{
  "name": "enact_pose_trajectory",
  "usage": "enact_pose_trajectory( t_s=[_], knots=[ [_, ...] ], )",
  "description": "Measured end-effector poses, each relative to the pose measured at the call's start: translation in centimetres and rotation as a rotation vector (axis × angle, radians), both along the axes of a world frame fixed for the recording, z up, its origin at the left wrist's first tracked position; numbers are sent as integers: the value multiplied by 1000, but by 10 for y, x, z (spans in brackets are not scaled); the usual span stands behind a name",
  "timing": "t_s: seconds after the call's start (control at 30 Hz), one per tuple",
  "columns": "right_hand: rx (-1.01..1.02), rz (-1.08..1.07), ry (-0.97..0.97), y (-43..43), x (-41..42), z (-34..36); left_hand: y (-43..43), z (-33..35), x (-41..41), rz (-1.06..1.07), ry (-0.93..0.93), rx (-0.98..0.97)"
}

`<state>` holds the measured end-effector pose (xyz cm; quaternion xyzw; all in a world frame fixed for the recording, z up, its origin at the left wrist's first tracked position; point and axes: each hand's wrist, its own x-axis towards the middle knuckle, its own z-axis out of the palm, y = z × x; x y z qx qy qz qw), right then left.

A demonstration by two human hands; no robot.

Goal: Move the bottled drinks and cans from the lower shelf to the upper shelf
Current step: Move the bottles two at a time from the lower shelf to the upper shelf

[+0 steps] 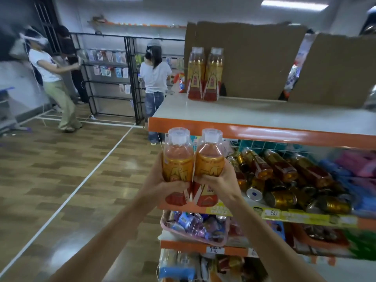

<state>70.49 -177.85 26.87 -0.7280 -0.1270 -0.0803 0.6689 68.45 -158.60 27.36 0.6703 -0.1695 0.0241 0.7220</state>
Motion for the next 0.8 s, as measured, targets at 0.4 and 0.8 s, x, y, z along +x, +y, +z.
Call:
enact_pose_trajectory(
  t_s=[0.4, 0.8],
  knots=[
    [36, 6, -109, -8, -4, 130, -4, 109, 30, 27, -169, -7],
    [-14, -42, -125, -23, 84, 186, -39, 177, 126, 181, -171, 79]
  ],
)
